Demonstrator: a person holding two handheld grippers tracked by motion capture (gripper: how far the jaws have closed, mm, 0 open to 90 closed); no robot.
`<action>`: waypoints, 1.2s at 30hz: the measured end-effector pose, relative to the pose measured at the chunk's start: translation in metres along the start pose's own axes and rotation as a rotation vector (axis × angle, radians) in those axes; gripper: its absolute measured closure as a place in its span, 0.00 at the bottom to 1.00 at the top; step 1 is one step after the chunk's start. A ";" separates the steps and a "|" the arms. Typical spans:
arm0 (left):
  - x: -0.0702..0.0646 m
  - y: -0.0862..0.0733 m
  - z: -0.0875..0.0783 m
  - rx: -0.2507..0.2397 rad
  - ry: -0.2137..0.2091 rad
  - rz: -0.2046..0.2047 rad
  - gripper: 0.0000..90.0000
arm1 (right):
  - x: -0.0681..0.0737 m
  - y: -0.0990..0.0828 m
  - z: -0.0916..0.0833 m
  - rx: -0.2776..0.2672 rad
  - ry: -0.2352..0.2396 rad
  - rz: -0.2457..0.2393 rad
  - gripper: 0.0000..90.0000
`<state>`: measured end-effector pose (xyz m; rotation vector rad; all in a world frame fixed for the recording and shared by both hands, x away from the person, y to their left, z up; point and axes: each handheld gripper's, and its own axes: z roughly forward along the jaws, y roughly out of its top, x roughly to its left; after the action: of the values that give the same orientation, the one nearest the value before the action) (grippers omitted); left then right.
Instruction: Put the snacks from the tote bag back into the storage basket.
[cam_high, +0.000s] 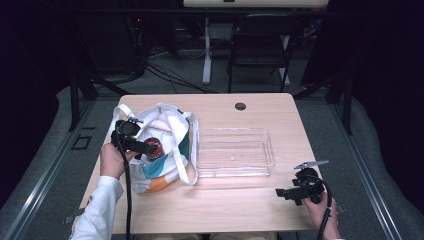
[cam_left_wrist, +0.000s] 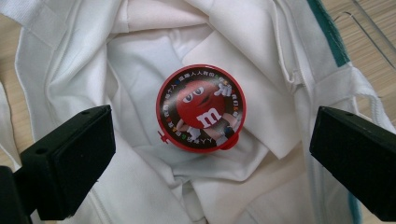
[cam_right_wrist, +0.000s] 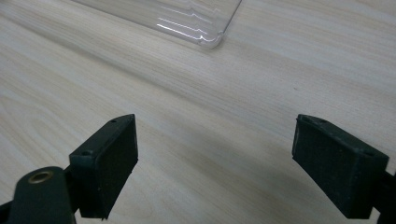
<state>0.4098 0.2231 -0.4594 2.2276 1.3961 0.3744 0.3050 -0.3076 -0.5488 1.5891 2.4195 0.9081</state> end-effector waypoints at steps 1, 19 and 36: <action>0.000 0.001 0.002 0.004 0.001 -0.002 0.01 | 0.000 0.000 0.000 0.004 0.002 -0.003 0.15; 0.001 0.012 0.031 0.078 0.028 0.007 0.02 | 0.000 0.000 0.000 0.002 0.003 -0.003 0.15; -0.001 0.016 0.044 0.123 0.052 0.023 0.18 | 0.000 0.000 -0.001 0.002 0.004 -0.004 0.16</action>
<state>0.4419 0.2051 -0.4883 2.3498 1.4577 0.3658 0.3048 -0.3083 -0.5486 1.5845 2.4257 0.9100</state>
